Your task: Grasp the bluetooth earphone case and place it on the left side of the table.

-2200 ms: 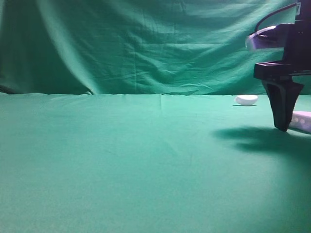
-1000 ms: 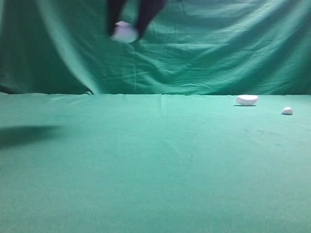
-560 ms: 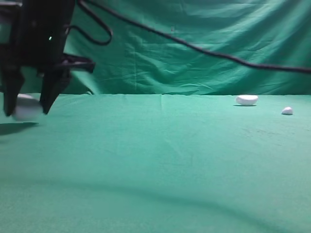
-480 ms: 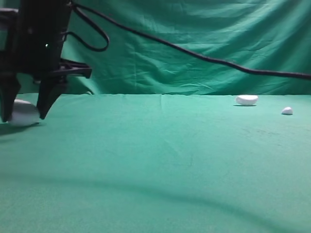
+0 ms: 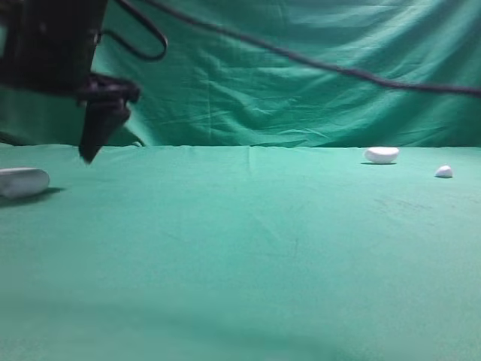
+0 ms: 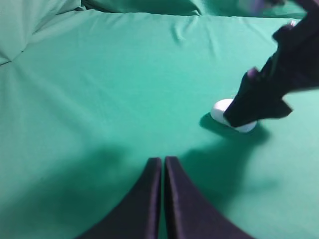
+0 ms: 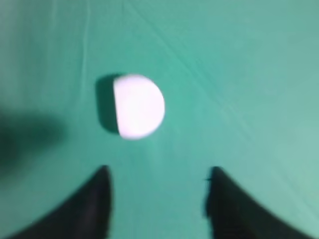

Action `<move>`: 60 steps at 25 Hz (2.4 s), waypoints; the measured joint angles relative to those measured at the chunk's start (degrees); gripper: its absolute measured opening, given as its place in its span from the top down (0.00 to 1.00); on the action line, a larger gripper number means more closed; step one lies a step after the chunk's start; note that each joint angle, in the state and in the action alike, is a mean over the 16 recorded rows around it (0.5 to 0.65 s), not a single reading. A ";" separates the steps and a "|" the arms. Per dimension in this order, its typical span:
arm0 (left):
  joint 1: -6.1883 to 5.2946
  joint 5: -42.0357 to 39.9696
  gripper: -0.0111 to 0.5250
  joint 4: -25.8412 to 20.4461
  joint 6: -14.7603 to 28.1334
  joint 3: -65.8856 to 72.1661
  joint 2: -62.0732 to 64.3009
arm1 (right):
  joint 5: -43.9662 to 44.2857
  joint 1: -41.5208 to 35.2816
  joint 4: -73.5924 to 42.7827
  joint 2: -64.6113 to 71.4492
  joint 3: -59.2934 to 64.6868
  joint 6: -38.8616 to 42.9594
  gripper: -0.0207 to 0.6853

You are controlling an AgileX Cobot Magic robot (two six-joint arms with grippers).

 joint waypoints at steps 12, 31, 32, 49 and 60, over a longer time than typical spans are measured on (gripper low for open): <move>0.00 0.00 0.98 0.00 0.00 0.00 0.00 | 5.65 -6.38 0.81 -21.59 8.53 1.95 0.97; 0.00 0.00 0.98 0.00 0.00 0.00 0.00 | -2.09 -14.46 5.82 -69.45 59.30 2.27 0.97; 0.00 0.00 0.98 0.00 0.00 0.00 0.00 | -2.90 -14.47 6.14 -71.46 61.36 2.33 0.97; 0.00 0.00 0.98 0.00 0.00 0.00 0.00 | -17.21 -17.71 6.26 -98.67 85.81 -1.28 0.97; 0.00 0.00 0.98 0.00 0.00 0.00 0.00 | -45.94 -34.27 3.41 -116.31 115.35 -1.79 0.97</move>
